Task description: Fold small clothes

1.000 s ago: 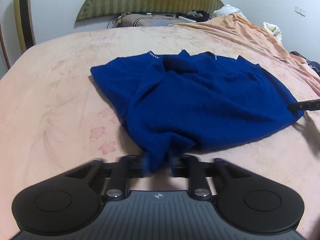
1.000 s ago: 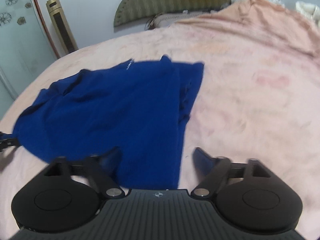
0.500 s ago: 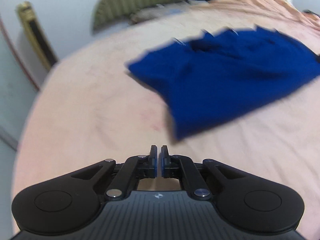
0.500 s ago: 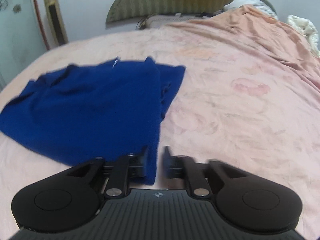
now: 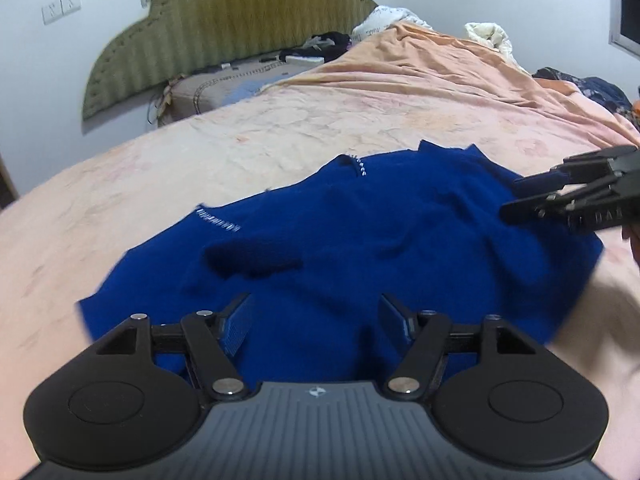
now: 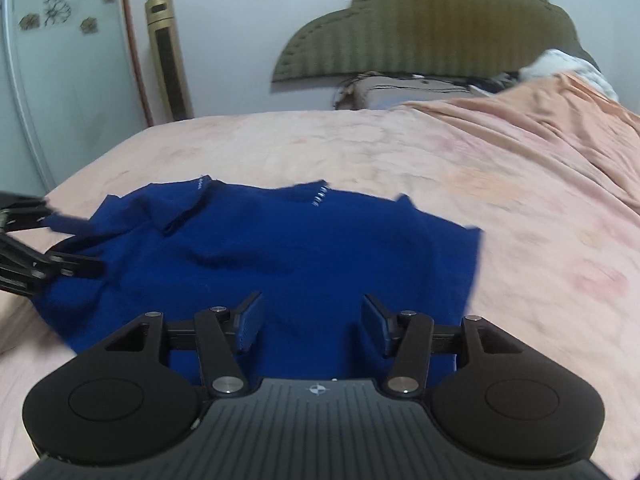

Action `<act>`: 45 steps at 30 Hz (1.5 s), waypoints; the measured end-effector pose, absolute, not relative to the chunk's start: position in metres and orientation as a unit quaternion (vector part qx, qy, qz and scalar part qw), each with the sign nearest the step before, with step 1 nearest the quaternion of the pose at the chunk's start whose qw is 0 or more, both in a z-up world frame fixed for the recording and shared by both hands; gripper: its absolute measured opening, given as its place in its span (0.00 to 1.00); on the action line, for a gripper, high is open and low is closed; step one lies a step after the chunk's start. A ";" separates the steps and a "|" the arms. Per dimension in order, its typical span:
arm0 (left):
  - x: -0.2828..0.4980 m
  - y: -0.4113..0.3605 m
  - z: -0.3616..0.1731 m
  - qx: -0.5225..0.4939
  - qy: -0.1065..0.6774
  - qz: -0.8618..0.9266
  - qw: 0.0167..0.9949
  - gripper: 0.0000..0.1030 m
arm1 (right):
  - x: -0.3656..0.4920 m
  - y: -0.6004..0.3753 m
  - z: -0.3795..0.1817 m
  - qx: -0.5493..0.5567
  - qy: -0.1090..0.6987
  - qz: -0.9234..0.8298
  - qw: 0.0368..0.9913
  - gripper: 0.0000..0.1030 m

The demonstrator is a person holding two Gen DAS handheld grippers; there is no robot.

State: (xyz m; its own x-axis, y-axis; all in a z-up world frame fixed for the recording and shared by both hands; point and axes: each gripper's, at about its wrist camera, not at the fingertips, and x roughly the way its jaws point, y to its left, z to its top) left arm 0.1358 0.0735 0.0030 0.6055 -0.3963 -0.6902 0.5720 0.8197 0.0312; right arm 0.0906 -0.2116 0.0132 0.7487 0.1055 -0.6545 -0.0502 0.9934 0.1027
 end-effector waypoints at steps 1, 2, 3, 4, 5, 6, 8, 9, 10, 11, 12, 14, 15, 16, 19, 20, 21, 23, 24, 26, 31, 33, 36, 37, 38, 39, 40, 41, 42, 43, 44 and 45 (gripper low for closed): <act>0.145 0.070 0.001 0.114 0.355 -0.276 0.886 0.66 | 0.099 -0.212 0.013 0.044 0.349 0.042 0.935 0.58; 0.155 0.067 -0.002 0.106 0.358 -0.276 0.886 0.66 | 0.109 -0.216 0.012 0.052 0.345 0.040 0.936 0.61; 0.166 0.064 -0.006 0.102 0.363 -0.267 0.887 0.66 | 0.117 -0.218 0.012 0.061 0.342 0.036 0.937 0.62; 0.175 0.066 -0.009 0.102 0.367 -0.249 0.890 0.66 | 0.126 -0.222 0.010 0.070 0.339 0.030 0.938 0.66; 0.185 0.066 -0.014 0.105 0.371 -0.220 0.896 0.66 | 0.136 -0.227 0.007 0.077 0.339 0.025 0.937 0.68; 0.195 0.069 -0.017 0.106 0.376 -0.192 0.900 0.66 | 0.140 -0.231 0.003 0.080 0.342 0.018 0.936 0.69; 0.213 0.080 -0.022 0.098 0.377 -0.143 0.910 0.67 | 0.151 -0.241 -0.008 0.081 0.357 -0.013 0.931 0.70; 0.220 0.090 -0.022 0.092 0.371 -0.116 0.917 0.68 | 0.154 -0.246 -0.013 0.083 0.364 -0.026 0.927 0.70; 0.225 0.098 -0.020 0.094 0.364 -0.086 0.922 0.67 | 0.154 -0.250 -0.019 0.087 0.366 -0.032 0.926 0.69; 0.229 0.107 -0.017 0.099 0.357 -0.052 0.927 0.66 | 0.153 -0.254 -0.022 0.093 0.367 -0.035 0.925 0.70; 0.232 0.115 -0.012 0.099 0.349 -0.027 0.931 0.66 | 0.151 -0.257 -0.024 0.097 0.366 -0.034 0.925 0.70; 0.233 0.136 -0.001 0.072 0.340 -0.006 0.938 0.66 | 0.146 -0.260 -0.025 0.101 0.362 -0.035 0.926 0.70; 0.231 0.146 0.004 0.050 0.340 -0.004 0.939 0.66 | 0.143 -0.260 -0.024 0.102 0.360 -0.038 0.927 0.70; 0.226 0.155 0.009 0.029 0.339 -0.006 0.940 0.67 | 0.140 -0.259 -0.022 0.101 0.355 -0.040 0.928 0.70; 0.202 0.166 0.014 0.011 0.344 -0.030 0.939 0.71 | 0.133 -0.250 -0.015 0.077 0.344 -0.032 0.935 0.72; 0.196 0.160 0.014 0.018 0.347 -0.040 0.937 0.71 | 0.130 -0.247 -0.013 0.068 0.343 -0.028 0.937 0.75; 0.187 0.159 0.012 0.029 0.350 -0.051 0.935 0.71 | 0.127 -0.244 -0.012 0.059 0.342 -0.024 0.938 0.76; 0.169 0.152 0.003 0.057 0.354 -0.072 0.931 0.71 | 0.124 -0.241 -0.013 0.042 0.347 -0.023 0.937 0.84; 0.162 0.146 -0.004 0.077 0.359 -0.077 0.927 0.71 | 0.124 -0.241 -0.016 0.030 0.353 -0.031 0.935 0.85; 0.156 0.142 -0.018 0.138 0.362 -0.044 0.921 0.73 | 0.125 -0.240 -0.023 0.004 0.369 -0.069 0.927 0.84; 0.147 0.159 -0.003 0.075 0.343 -0.011 0.936 0.72 | 0.105 -0.243 -0.006 0.035 0.336 -0.072 0.939 0.85; 0.147 0.149 0.012 0.061 0.309 -0.038 0.948 0.72 | 0.101 -0.233 -0.002 0.029 0.329 -0.057 0.942 0.85; 0.159 0.125 0.017 0.050 0.301 -0.093 0.948 0.72 | 0.102 -0.215 -0.005 0.029 0.340 -0.020 0.940 0.85; 0.166 0.119 0.013 0.048 0.308 -0.106 0.944 0.72 | 0.103 -0.211 -0.009 0.028 0.347 -0.012 0.937 0.85; 0.175 0.113 0.006 0.051 0.320 -0.103 0.940 0.73 | 0.104 -0.205 -0.012 0.025 0.355 -0.007 0.934 0.85; 0.184 0.108 -0.004 0.057 0.342 -0.084 0.934 0.72 | 0.105 -0.201 -0.016 0.019 0.366 -0.003 0.930 0.86; 0.191 0.107 -0.013 0.063 0.363 -0.064 0.927 0.72 | 0.106 -0.197 -0.021 0.008 0.378 -0.002 0.926 0.88; 0.196 0.106 -0.021 0.067 0.383 -0.040 0.921 0.72 | 0.106 -0.195 -0.024 -0.003 0.385 -0.005 0.923 0.89; 0.194 0.107 -0.024 0.064 0.387 -0.027 0.920 0.72 | 0.104 -0.194 -0.024 -0.012 0.385 -0.009 0.923 0.89; 0.189 0.109 -0.023 0.057 0.380 -0.026 0.923 0.72 | 0.101 -0.193 -0.021 -0.013 0.382 -0.011 0.924 0.88; 0.182 0.109 -0.021 0.051 0.374 -0.030 0.925 0.72 | 0.098 -0.193 -0.017 -0.011 0.377 -0.013 0.926 0.89; 0.175 0.108 -0.018 0.049 0.371 -0.033 0.927 0.72 | 0.096 -0.193 -0.013 -0.007 0.369 -0.013 0.929 0.89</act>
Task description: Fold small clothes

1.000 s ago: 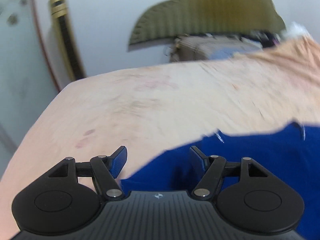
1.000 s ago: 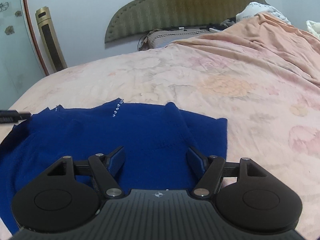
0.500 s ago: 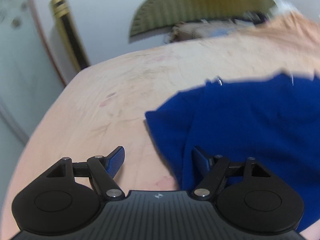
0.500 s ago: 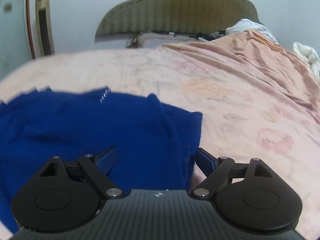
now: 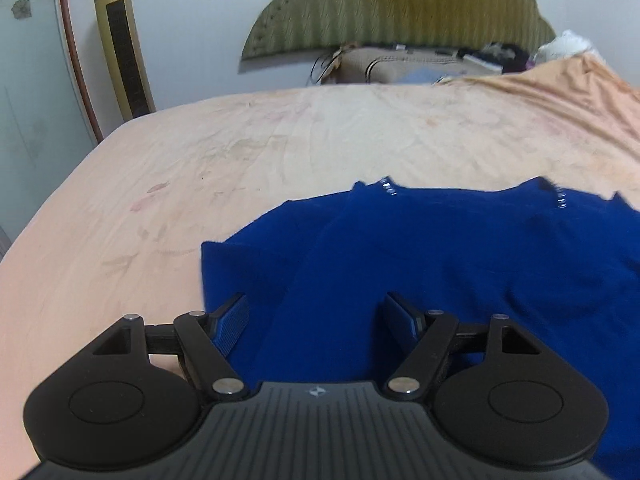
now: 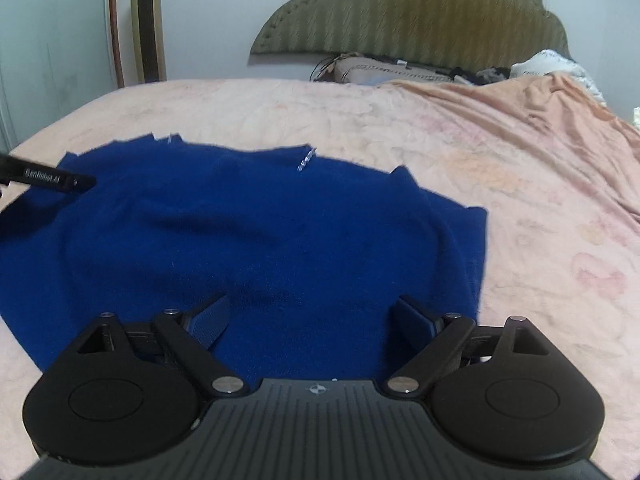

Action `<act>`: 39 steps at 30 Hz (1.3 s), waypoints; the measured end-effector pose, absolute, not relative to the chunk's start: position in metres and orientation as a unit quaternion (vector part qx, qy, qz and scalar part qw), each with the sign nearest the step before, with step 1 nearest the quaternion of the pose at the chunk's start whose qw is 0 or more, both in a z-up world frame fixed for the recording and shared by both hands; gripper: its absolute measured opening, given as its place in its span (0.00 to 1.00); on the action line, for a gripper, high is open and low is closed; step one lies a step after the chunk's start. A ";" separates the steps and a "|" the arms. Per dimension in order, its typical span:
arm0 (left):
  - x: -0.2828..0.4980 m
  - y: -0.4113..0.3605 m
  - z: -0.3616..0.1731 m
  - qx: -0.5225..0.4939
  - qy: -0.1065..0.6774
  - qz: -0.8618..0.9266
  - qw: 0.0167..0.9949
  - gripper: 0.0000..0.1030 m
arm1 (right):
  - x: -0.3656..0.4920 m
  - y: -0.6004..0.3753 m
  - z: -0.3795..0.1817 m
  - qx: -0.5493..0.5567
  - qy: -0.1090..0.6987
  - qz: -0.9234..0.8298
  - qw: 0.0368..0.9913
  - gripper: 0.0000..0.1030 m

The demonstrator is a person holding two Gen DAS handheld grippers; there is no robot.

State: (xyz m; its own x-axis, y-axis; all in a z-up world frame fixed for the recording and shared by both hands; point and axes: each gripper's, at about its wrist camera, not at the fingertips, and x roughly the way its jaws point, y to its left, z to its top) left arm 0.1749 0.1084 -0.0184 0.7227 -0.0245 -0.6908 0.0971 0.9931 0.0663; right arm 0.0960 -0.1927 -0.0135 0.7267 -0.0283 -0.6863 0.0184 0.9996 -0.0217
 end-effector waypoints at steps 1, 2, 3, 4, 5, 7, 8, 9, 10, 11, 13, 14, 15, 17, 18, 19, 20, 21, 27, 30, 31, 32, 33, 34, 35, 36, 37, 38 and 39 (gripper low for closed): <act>0.171 0.108 -0.017 0.050 0.369 -0.033 0.927 0.75 | 0.093 -0.192 -0.012 -0.002 0.363 -0.012 0.932 0.90; 0.167 0.107 -0.016 0.053 0.367 -0.030 0.928 0.77 | 0.092 -0.191 -0.009 0.001 0.359 -0.012 0.933 0.90; 0.161 0.104 -0.016 0.056 0.366 -0.026 0.929 0.81 | 0.091 -0.189 -0.008 0.003 0.355 -0.012 0.935 0.90; 0.157 0.102 -0.017 0.060 0.364 -0.023 0.929 0.81 | 0.091 -0.187 -0.009 0.002 0.354 -0.010 0.935 0.91; 0.152 0.100 -0.017 0.063 0.363 -0.022 0.929 0.81 | 0.091 -0.185 -0.010 0.000 0.356 -0.008 0.935 0.91; 0.144 0.097 -0.016 0.061 0.363 -0.021 0.930 0.81 | 0.091 -0.179 -0.014 -0.005 0.364 -0.006 0.931 0.91; 0.140 0.095 -0.016 0.056 0.363 -0.021 0.930 0.81 | 0.090 -0.177 -0.017 -0.007 0.367 -0.005 0.930 0.91; 0.136 0.096 -0.019 0.052 0.363 -0.021 0.930 0.81 | 0.089 -0.174 -0.019 -0.009 0.370 -0.004 0.929 0.91; 0.132 0.095 -0.020 0.048 0.363 -0.020 0.930 0.81 | 0.087 -0.171 -0.021 -0.011 0.372 -0.004 0.928 0.91; 0.128 0.093 -0.021 0.044 0.363 -0.019 0.931 0.81 | 0.086 -0.169 -0.023 -0.013 0.375 -0.005 0.927 0.94; 0.121 0.091 -0.024 0.044 0.361 -0.014 0.932 0.82 | 0.084 -0.165 -0.028 -0.020 0.379 -0.008 0.925 1.00; 0.119 0.090 -0.025 0.045 0.360 -0.012 0.932 0.83 | 0.083 -0.164 -0.030 -0.023 0.380 -0.010 0.925 1.00; 0.117 0.089 -0.026 0.044 0.358 -0.010 0.932 0.83 | 0.081 -0.163 -0.033 -0.022 0.380 -0.013 0.925 1.00; 0.114 0.089 -0.028 0.039 0.358 -0.007 0.933 0.84 | 0.080 -0.164 -0.035 -0.015 0.375 -0.017 0.927 1.00; 0.114 0.088 -0.029 0.036 0.358 -0.005 0.933 0.85 | 0.079 -0.164 -0.036 -0.014 0.374 -0.018 0.927 1.00; 0.113 0.088 -0.031 0.034 0.357 -0.002 0.934 0.86 | 0.080 -0.165 -0.037 -0.014 0.372 -0.018 0.928 1.00; 0.112 0.087 -0.032 0.034 0.355 0.000 0.934 0.86 | 0.080 -0.164 -0.038 -0.014 0.370 -0.019 0.929 1.00; 0.112 0.086 -0.033 0.035 0.353 0.001 0.935 0.86 | 0.079 -0.164 -0.039 -0.014 0.367 -0.020 0.930 1.00; 0.110 0.085 -0.037 0.032 0.345 0.006 0.938 0.90 | 0.080 -0.166 -0.040 -0.010 0.364 -0.019 0.931 1.00; 0.108 0.085 -0.039 0.033 0.338 0.006 0.941 0.91 | 0.079 -0.166 -0.040 -0.010 0.363 -0.020 0.931 1.00; 0.108 0.085 -0.040 0.033 0.335 0.007 0.942 0.92 | 0.078 -0.165 -0.040 -0.010 0.363 -0.021 0.932 1.00; 0.107 0.085 -0.041 0.032 0.333 0.008 0.942 0.92 | 0.078 -0.165 -0.040 -0.010 0.362 -0.021 0.932 1.00; 0.106 0.085 -0.042 0.030 0.330 0.008 0.943 0.93 | 0.078 -0.165 -0.040 -0.010 0.362 -0.022 0.932 1.00; 0.106 0.085 -0.042 0.029 0.328 0.009 0.944 0.93 | 0.079 -0.165 -0.040 -0.010 0.362 -0.022 0.932 1.00; 0.105 0.085 -0.043 0.028 0.326 0.009 0.945 0.93 | 0.079 -0.165 -0.040 -0.010 0.362 -0.022 0.932 1.00; 0.105 0.086 -0.043 0.027 0.325 0.008 0.945 0.93 | 0.079 -0.165 -0.040 -0.010 0.362 -0.022 0.932 1.00; 0.105 0.086 -0.043 0.025 0.324 0.008 0.946 0.94 | 0.079 -0.165 -0.040 -0.010 0.362 -0.021 0.932 1.00; 0.105 0.086 -0.043 0.024 0.324 0.007 0.946 0.94 | 0.079 -0.165 -0.040 -0.009 0.362 -0.021 0.932 1.00; 0.105 0.087 -0.044 0.022 0.324 0.006 0.946 0.94 | 0.079 -0.166 -0.040 -0.009 0.362 -0.021 0.932 1.00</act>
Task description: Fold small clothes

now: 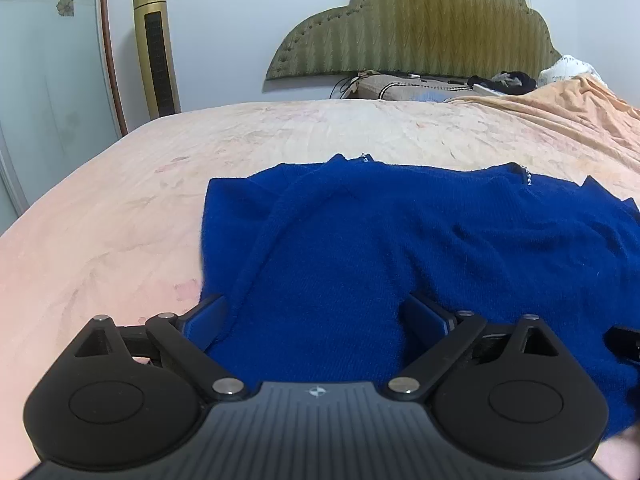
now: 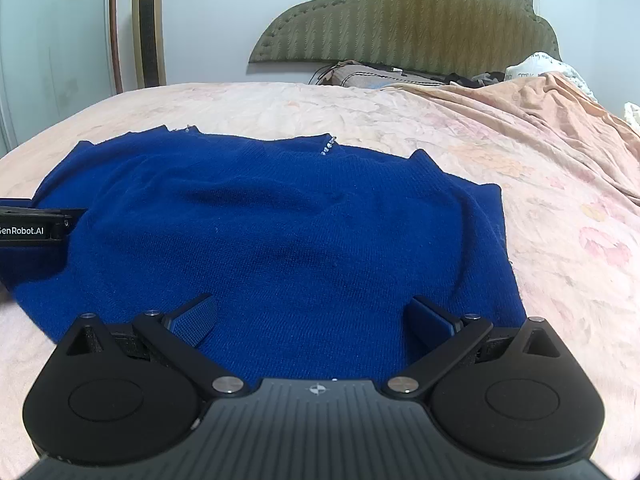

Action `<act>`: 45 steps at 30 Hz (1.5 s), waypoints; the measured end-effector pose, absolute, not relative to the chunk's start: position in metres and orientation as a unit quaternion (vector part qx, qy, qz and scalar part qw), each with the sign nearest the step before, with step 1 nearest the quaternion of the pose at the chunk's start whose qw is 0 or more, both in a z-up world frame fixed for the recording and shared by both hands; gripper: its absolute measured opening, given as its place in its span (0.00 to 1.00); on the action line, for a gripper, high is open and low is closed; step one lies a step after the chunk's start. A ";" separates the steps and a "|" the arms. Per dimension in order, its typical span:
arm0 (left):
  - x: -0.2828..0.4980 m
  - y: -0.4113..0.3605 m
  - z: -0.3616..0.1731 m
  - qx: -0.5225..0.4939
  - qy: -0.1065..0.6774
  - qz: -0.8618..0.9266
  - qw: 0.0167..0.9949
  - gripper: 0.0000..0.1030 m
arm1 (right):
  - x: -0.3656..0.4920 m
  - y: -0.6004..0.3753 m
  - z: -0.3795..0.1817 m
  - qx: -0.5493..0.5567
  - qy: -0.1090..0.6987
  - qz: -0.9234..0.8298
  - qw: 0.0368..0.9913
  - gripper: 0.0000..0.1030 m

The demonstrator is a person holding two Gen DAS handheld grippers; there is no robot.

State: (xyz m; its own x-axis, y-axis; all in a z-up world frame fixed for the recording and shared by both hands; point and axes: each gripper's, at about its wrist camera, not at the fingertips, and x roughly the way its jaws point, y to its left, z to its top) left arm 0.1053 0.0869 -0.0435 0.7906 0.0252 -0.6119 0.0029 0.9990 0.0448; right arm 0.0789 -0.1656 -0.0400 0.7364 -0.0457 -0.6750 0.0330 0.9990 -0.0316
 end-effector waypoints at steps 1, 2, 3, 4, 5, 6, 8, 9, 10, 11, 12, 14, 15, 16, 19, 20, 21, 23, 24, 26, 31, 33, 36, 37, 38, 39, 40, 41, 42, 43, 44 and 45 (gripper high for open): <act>0.105 0.088 -0.044 0.019 0.323 0.004 0.946 0.95 | 0.079 -0.166 -0.040 -0.009 0.362 -0.021 0.932 1.00; 0.105 0.088 -0.044 0.016 0.323 0.002 0.946 0.96 | 0.079 -0.165 -0.040 -0.008 0.363 -0.021 0.932 1.00; 0.105 0.089 -0.044 0.014 0.323 -0.002 0.946 0.98 | 0.079 -0.165 -0.040 -0.009 0.363 -0.021 0.932 1.00; 0.105 0.090 -0.044 0.010 0.324 -0.007 0.946 1.00 | 0.079 -0.165 -0.040 -0.009 0.363 -0.022 0.932 1.00; 0.104 0.091 -0.044 0.008 0.324 -0.010 0.946 1.00 | 0.079 -0.165 -0.039 -0.010 0.363 -0.022 0.932 1.00; 0.104 0.090 -0.044 0.009 0.324 -0.011 0.946 1.00 | 0.079 -0.165 -0.039 -0.010 0.363 -0.021 0.931 1.00; 0.104 0.088 -0.043 0.019 0.325 -0.011 0.945 1.00 | 0.077 -0.165 -0.038 -0.012 0.361 -0.023 0.932 1.00; 0.103 0.088 -0.040 0.026 0.327 -0.015 0.945 1.00 | 0.076 -0.163 -0.037 -0.013 0.359 -0.028 0.933 0.99; 0.101 0.090 -0.037 0.029 0.328 -0.020 0.944 1.00 | 0.074 -0.162 -0.035 -0.014 0.356 -0.035 0.934 0.99; 0.099 0.093 -0.032 0.029 0.329 -0.027 0.943 1.00 | 0.070 -0.159 -0.031 -0.013 0.350 -0.037 0.936 0.99; 0.099 0.098 -0.026 0.024 0.330 -0.032 0.943 1.00 | 0.067 -0.156 -0.028 -0.013 0.344 -0.032 0.938 0.99; 0.100 0.113 -0.012 0.003 0.323 -0.037 0.946 1.00 | 0.062 -0.145 -0.020 -0.026 0.332 -0.018 0.943 0.99; 0.102 0.124 -0.006 -0.008 0.318 -0.038 0.947 1.00 | 0.060 -0.138 -0.016 -0.040 0.326 -0.012 0.945 0.99; 0.106 0.134 -0.002 -0.020 0.316 -0.038 0.948 1.00 | 0.059 -0.128 -0.012 -0.058 0.319 -0.003 0.946 0.99; 0.127 0.168 0.006 -0.068 0.330 -0.031 0.941 1.00 | 0.056 -0.098 -0.003 -0.098 0.306 0.034 0.946 0.99; 0.135 0.179 0.007 -0.085 0.339 -0.029 0.936 1.00 | 0.056 -0.086 -0.001 -0.110 0.304 0.054 0.945 0.99; 0.143 0.189 0.007 -0.101 0.345 -0.031 0.932 1.00 | 0.055 -0.072 -0.001 -0.124 0.302 0.076 0.942 0.99; 0.158 0.202 0.005 -0.123 0.365 -0.038 0.922 1.00 | 0.055 -0.045 -0.005 -0.157 0.301 0.110 0.934 0.98; 0.166 0.208 0.002 -0.132 0.380 -0.043 0.914 1.00 | 0.055 -0.034 -0.007 -0.173 0.301 0.125 0.929 0.98; 0.177 0.211 -0.002 -0.143 0.401 -0.062 0.903 1.00 | 0.053 -0.009 -0.013 -0.212 0.295 0.149 0.920 0.98; 0.196 0.205 -0.016 -0.144 0.441 -0.131 0.876 1.00 | 0.053 0.032 -0.029 -0.285 0.280 0.160 0.903 0.98; 0.199 0.202 -0.022 -0.150 0.447 -0.142 0.870 1.00 | 0.059 0.036 -0.031 -0.289 0.274 0.154 0.904 0.98; 0.203 0.199 -0.030 -0.151 0.451 -0.151 0.866 1.00 | 0.070 0.043 -0.031 -0.283 0.277 0.144 0.907 0.98; 0.204 0.196 -0.029 -0.143 0.450 -0.155 0.868 1.00 | 0.074 0.045 -0.031 -0.281 0.277 0.140 0.908 0.98; 0.206 0.194 -0.029 -0.138 0.451 -0.160 0.867 1.00 | 0.078 0.046 -0.031 -0.278 0.276 0.138 0.909 0.98; 0.208 0.192 -0.029 -0.134 0.453 -0.165 0.866 1.00 | 0.081 0.048 -0.031 -0.277 0.276 0.136 0.910 0.98; 0.211 0.189 -0.030 -0.131 0.454 -0.170 0.865 1.00 | 0.083 0.051 -0.031 -0.277 0.275 0.133 0.911 0.98; 0.214 0.186 -0.030 -0.129 0.454 -0.175 0.864 1.00 | 0.085 0.051 -0.032 -0.278 0.273 0.131 0.911 0.98; 0.217 0.183 -0.030 -0.127 0.455 -0.179 0.863 1.00 | 0.088 0.052 -0.033 -0.281 0.271 0.130 0.912 0.98; 0.221 0.181 -0.030 -0.125 0.455 -0.181 0.863 1.00 | 0.090 0.054 -0.034 -0.283 0.268 0.129 0.912 0.98; 0.225 0.179 -0.030 -0.124 0.454 -0.184 0.863 1.00 | 0.092 0.055 -0.036 -0.284 0.265 0.128 0.913 0.98; 0.230 0.177 -0.031 -0.124 0.455 -0.186 0.862 1.00 | 0.096 0.057 -0.037 -0.286 0.262 0.126 0.913 0.98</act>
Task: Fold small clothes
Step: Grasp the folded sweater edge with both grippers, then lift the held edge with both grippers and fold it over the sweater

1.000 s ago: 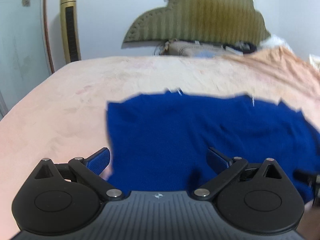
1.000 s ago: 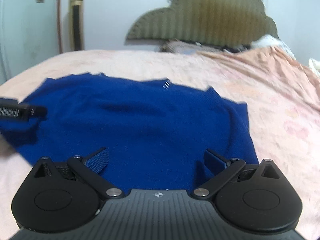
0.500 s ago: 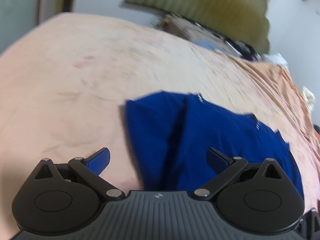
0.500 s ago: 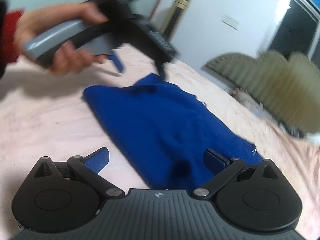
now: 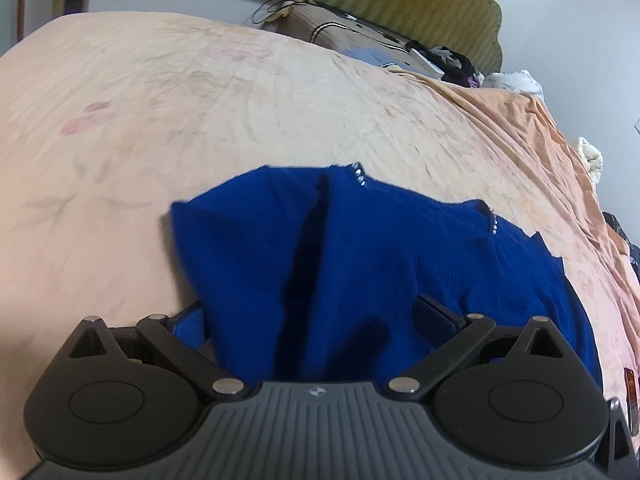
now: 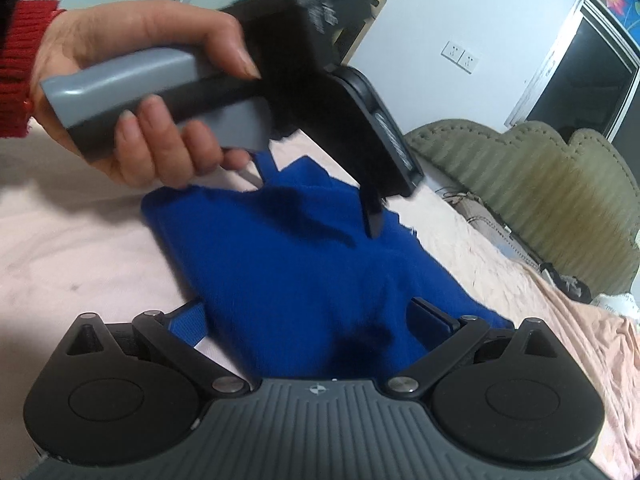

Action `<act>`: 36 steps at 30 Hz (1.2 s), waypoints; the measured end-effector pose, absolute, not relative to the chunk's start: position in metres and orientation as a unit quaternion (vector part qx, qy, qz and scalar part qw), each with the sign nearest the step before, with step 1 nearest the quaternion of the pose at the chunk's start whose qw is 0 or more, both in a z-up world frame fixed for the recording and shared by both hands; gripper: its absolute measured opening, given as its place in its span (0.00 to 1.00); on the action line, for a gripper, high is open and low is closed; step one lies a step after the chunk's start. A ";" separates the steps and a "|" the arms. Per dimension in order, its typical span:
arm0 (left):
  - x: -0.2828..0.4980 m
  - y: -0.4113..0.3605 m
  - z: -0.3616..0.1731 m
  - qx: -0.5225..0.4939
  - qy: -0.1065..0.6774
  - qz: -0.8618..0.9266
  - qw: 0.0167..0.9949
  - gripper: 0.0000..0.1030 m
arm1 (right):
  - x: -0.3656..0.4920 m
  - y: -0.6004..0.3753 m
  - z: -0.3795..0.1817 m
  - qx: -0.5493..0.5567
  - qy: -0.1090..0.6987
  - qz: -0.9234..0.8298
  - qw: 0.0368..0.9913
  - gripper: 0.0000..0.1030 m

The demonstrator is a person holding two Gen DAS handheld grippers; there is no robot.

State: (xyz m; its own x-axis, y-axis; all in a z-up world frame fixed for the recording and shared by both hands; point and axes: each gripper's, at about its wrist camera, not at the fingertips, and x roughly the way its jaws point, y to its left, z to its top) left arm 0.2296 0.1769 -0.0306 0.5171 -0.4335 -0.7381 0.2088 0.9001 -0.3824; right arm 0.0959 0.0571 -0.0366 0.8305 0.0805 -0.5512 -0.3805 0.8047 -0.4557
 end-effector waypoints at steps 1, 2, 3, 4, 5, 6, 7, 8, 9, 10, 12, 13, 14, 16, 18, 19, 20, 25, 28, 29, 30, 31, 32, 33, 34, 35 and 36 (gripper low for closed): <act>0.235 0.175 -0.031 -0.122 0.454 -0.187 0.862 0.99 | 0.099 0.060 -0.038 -0.288 0.259 0.124 0.914 0.97; 0.240 0.173 -0.031 -0.121 0.454 -0.187 0.863 0.99 | 0.102 0.062 -0.040 -0.289 0.256 0.122 0.914 0.97; 0.244 0.170 -0.031 -0.119 0.453 -0.188 0.863 0.99 | 0.104 0.065 -0.041 -0.291 0.251 0.120 0.915 0.97; 0.249 0.168 -0.032 -0.117 0.452 -0.189 0.864 0.99 | 0.107 0.067 -0.043 -0.292 0.248 0.117 0.916 0.97; 0.254 0.166 -0.032 -0.115 0.449 -0.188 0.866 0.99 | 0.109 0.069 -0.044 -0.294 0.244 0.115 0.917 0.96; 0.257 0.164 -0.033 -0.114 0.447 -0.186 0.867 0.99 | 0.111 0.071 -0.045 -0.296 0.241 0.113 0.917 0.95; 0.260 0.162 -0.033 -0.112 0.445 -0.185 0.869 0.98 | 0.113 0.072 -0.046 -0.299 0.238 0.114 0.917 0.93; 0.263 0.160 -0.033 -0.109 0.443 -0.181 0.871 0.95 | 0.114 0.073 -0.047 -0.300 0.235 0.117 0.917 0.90; 0.265 0.158 -0.033 -0.103 0.440 -0.176 0.875 0.90 | 0.114 0.074 -0.048 -0.300 0.233 0.118 0.917 0.89; 0.267 0.156 -0.033 -0.098 0.437 -0.173 0.877 0.82 | 0.115 0.075 -0.048 -0.301 0.232 0.120 0.917 0.85; 0.271 0.153 -0.032 -0.089 0.434 -0.164 0.881 0.63 | 0.115 0.076 -0.048 -0.300 0.235 0.133 0.915 0.66; 0.273 0.152 -0.032 -0.086 0.435 -0.159 0.882 0.51 | 0.115 0.077 -0.049 -0.303 0.237 0.137 0.913 0.50; 0.276 0.151 -0.032 -0.087 0.437 -0.157 0.881 0.45 | 0.116 0.078 -0.051 -0.309 0.240 0.138 0.910 0.38; 0.279 0.150 -0.032 -0.104 0.446 -0.165 0.874 0.22 | 0.115 0.082 -0.053 -0.316 0.244 0.147 0.905 0.22; 0.280 0.146 -0.033 -0.109 0.451 -0.167 0.870 0.15 | 0.117 0.081 -0.053 -0.315 0.248 0.150 0.904 0.10; 0.278 0.143 -0.031 -0.099 0.449 -0.164 0.873 0.14 | 0.117 0.079 -0.051 -0.308 0.249 0.153 0.905 0.10; 0.275 0.139 -0.029 -0.086 0.445 -0.161 0.877 0.13 | 0.118 0.077 -0.049 -0.299 0.250 0.156 0.908 0.09; 0.261 0.131 -0.008 -0.066 0.426 -0.149 0.890 0.12 | 0.104 0.062 -0.038 -0.253 0.251 0.169 0.919 0.08; 0.254 0.127 0.011 -0.064 0.410 -0.142 0.899 0.12 | 0.087 0.053 -0.029 -0.260 0.228 0.167 0.923 0.07; 0.251 0.124 0.017 -0.063 0.405 -0.140 0.901 0.12 | 0.083 0.049 -0.026 -0.263 0.220 0.165 0.925 0.07; 0.250 0.121 0.022 -0.061 0.401 -0.137 0.904 0.12 | 0.078 0.045 -0.023 -0.263 0.214 0.162 0.927 0.07; 0.248 0.116 0.027 -0.057 0.398 -0.133 0.906 0.12 | 0.074 0.040 -0.020 -0.261 0.210 0.159 0.929 0.06; 0.246 0.112 0.032 -0.056 0.395 -0.130 0.908 0.12 | 0.071 0.034 -0.016 -0.257 0.208 0.155 0.931 0.06; 0.245 0.107 0.037 -0.056 0.393 -0.127 0.909 0.12 | 0.068 0.028 -0.013 -0.252 0.206 0.150 0.934 0.06; 0.244 0.103 0.041 -0.058 0.392 -0.125 0.910 0.12 | 0.066 0.022 -0.009 -0.247 0.204 0.145 0.936 0.06; 0.243 0.099 0.045 -0.061 0.392 -0.123 0.909 0.12 | 0.063 0.017 -0.006 -0.243 0.202 0.139 0.938 0.06; 0.243 0.095 0.048 -0.065 0.393 -0.120 0.909 0.12 | 0.060 0.011 -0.002 -0.239 0.200 0.133 0.941 0.06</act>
